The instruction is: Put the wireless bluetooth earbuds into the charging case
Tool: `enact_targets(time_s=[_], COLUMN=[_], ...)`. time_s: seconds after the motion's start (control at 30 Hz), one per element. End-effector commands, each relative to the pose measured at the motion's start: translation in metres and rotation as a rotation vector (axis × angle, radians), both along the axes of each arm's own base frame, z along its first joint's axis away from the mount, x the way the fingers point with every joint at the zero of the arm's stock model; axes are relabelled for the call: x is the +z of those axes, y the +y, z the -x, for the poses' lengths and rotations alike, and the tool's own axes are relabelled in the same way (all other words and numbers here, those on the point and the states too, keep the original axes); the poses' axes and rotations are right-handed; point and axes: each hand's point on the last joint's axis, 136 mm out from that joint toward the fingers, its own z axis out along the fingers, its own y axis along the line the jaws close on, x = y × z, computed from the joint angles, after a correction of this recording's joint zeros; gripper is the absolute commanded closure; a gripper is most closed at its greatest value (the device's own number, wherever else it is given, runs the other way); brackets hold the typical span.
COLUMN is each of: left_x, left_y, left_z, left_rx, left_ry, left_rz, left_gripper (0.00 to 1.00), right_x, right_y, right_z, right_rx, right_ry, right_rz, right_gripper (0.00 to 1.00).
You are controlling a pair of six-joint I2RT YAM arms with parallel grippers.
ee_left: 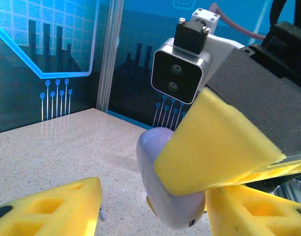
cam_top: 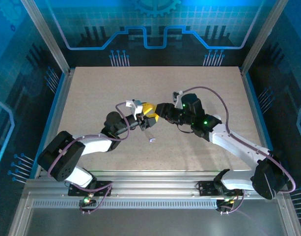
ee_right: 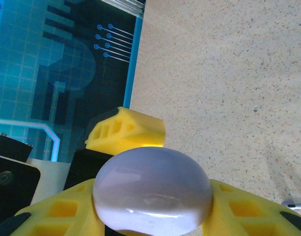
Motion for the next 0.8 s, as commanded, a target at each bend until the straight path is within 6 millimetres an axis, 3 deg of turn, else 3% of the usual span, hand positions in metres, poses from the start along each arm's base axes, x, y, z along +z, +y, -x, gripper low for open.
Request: enact_targets(time_s=[0.0,0.13,0.43,0.53,0.63,0.77], left_x=[0.011,0.011,0.019,0.02,0.021,0.028], left_y=[-0.001,-0.002,-0.003,-0.004,-0.003,-0.004], left_z=[0.002,0.001,0.006,0.008,0.009,0.014], left_rx=[0.002,0.003,-0.026,-0.035,-0.04,-0.066], left_ry=[-0.026,-0.025,-0.029,-0.019,-0.016,-0.011], left_rz=[0.038,0.043,0.073,0.081,0.085,0.096], left_gripper=[0.44,0.49,0.72,0.78,0.81,0.86], right_x=[0.007,0.006,0.002,0.005,0.016,0.03], right_y=[0.009,0.011,0.015,0.012,0.001,-0.012], right_z=[0.004,0.005,0.007,0.007,0.006,0.007], right_rx=[0.018,0.022,0.034,0.037,0.038,0.063], right_ry=[-0.022,-0.021,-0.02,-0.053,-0.124,-0.231], right_rz=[-0.031,-0.037,-0.029,0.0,0.071,0.138], right_gripper=[0.56,0.56,0.53,0.48,0.33,0.3])
